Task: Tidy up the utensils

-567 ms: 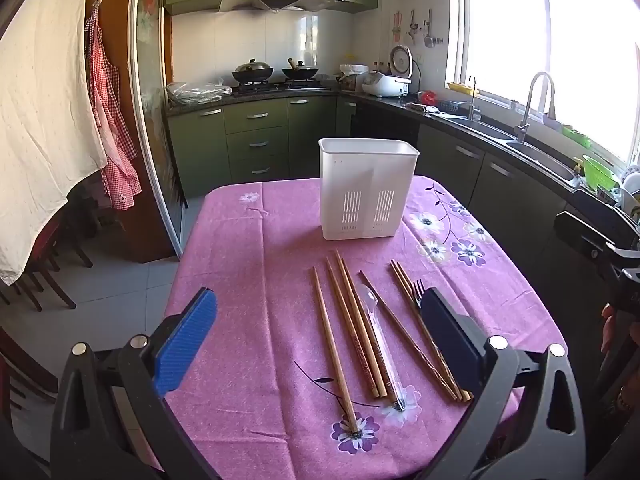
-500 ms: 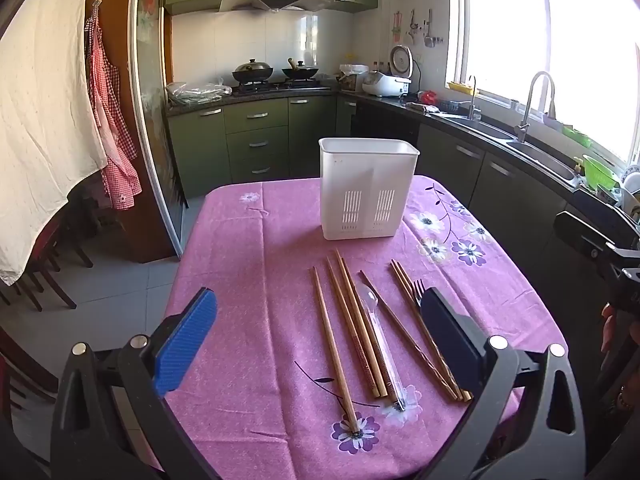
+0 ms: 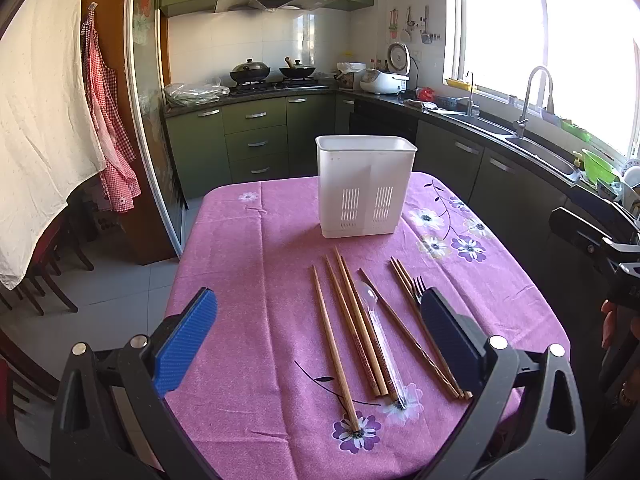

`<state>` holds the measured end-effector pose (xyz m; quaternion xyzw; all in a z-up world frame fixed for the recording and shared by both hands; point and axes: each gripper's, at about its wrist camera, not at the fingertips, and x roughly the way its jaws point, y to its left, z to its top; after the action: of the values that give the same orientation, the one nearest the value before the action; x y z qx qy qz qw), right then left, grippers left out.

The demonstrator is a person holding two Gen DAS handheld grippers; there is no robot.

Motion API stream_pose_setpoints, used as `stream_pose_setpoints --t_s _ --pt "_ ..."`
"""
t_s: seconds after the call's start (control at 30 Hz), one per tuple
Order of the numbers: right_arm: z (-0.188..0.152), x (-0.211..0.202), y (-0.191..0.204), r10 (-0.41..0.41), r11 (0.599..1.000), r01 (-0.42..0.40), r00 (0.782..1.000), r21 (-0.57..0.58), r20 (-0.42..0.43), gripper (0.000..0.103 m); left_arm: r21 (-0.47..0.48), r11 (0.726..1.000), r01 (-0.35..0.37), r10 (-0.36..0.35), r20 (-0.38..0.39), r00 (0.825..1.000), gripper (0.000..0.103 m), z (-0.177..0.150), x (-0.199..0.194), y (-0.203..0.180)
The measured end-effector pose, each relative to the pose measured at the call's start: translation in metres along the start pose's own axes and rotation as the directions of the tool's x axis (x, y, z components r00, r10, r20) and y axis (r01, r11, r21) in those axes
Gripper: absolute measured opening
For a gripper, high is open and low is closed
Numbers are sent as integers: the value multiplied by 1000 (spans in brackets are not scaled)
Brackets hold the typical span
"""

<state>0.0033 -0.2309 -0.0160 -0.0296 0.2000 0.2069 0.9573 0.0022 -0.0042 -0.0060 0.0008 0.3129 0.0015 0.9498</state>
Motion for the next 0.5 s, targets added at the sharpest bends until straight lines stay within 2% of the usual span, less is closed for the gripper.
stream_pose_setpoints --t_s 0.5 --pt "1 7 -2 2 1000 -2 1000 5 -13 99 18 1000 1 -1 -11 1000 97 1 -1 -4"
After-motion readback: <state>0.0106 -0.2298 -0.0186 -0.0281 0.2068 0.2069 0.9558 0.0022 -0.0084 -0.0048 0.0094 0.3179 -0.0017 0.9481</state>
